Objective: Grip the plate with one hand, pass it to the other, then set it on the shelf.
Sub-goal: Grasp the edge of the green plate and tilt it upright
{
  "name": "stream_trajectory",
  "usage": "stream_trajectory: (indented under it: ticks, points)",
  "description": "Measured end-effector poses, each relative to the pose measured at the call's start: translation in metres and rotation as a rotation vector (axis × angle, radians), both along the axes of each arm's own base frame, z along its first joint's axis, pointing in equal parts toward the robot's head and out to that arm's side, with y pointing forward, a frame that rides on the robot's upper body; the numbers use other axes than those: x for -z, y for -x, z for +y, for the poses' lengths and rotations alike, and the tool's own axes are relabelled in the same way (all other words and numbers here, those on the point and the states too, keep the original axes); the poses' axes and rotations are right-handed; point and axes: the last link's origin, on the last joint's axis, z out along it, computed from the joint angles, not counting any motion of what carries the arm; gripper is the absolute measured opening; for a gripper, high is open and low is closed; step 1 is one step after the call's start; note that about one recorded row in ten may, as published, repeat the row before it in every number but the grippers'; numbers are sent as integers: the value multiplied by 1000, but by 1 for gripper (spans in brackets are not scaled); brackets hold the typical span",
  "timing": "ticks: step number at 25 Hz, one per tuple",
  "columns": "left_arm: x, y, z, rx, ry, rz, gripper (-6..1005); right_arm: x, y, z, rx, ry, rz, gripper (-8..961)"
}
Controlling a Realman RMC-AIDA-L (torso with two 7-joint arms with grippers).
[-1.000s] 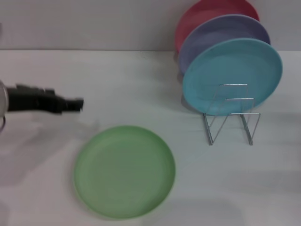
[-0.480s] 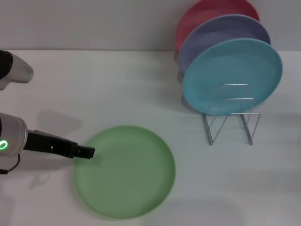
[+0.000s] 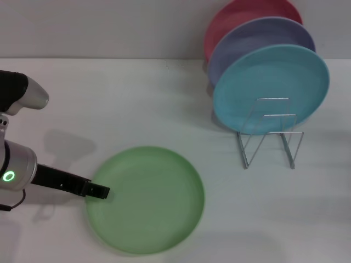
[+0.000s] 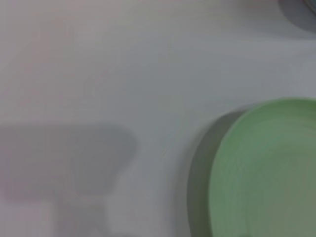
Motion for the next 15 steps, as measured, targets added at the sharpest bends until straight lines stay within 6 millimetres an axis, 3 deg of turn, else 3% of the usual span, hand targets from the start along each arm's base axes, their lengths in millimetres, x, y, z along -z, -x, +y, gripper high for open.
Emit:
stream_trajectory:
  ticks: [15]
  points:
    - [7, 3, 1, -21, 32, 5, 707, 0, 0, -2, -4, -3, -2, 832]
